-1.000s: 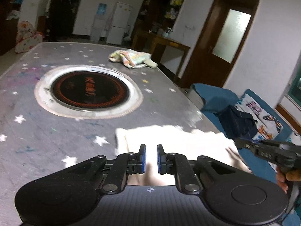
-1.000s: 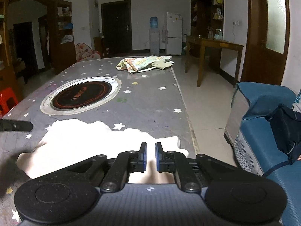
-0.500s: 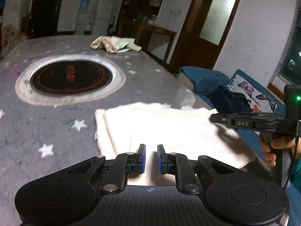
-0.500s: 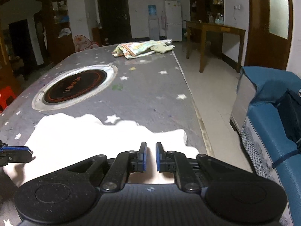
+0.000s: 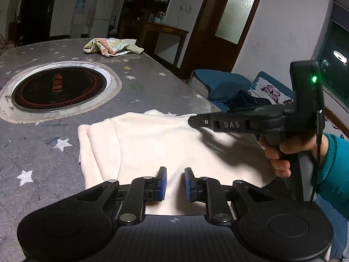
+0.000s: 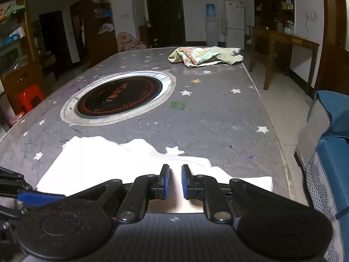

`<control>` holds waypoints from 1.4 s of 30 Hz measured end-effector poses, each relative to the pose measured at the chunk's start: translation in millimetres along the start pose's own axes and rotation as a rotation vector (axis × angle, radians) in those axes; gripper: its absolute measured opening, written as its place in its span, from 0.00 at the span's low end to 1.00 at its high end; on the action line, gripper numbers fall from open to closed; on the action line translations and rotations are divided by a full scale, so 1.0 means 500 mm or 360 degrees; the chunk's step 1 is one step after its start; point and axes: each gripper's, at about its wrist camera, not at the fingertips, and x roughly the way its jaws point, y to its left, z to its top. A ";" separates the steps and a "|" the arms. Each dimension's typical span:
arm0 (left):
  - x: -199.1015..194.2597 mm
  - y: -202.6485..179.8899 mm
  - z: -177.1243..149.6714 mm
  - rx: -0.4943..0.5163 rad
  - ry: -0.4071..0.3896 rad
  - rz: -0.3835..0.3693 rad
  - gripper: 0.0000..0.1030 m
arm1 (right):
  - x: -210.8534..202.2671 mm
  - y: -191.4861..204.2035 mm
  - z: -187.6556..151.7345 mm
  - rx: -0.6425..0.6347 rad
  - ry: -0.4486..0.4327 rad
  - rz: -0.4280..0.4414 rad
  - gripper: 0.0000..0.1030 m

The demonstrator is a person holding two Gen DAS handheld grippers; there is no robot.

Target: Fold clothes

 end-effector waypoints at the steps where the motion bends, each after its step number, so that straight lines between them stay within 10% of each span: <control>1: 0.000 0.000 -0.001 -0.0008 -0.0003 -0.0003 0.20 | -0.003 0.005 0.005 -0.0016 -0.0012 0.0020 0.16; 16: -0.008 -0.003 -0.005 -0.0085 -0.0028 0.0001 0.28 | 0.071 0.073 0.046 -0.0202 0.0064 0.0270 0.19; 42: -0.070 -0.016 -0.054 -0.0057 -0.0058 0.0123 0.47 | -0.223 0.013 -0.147 0.0053 -0.0012 0.0017 0.38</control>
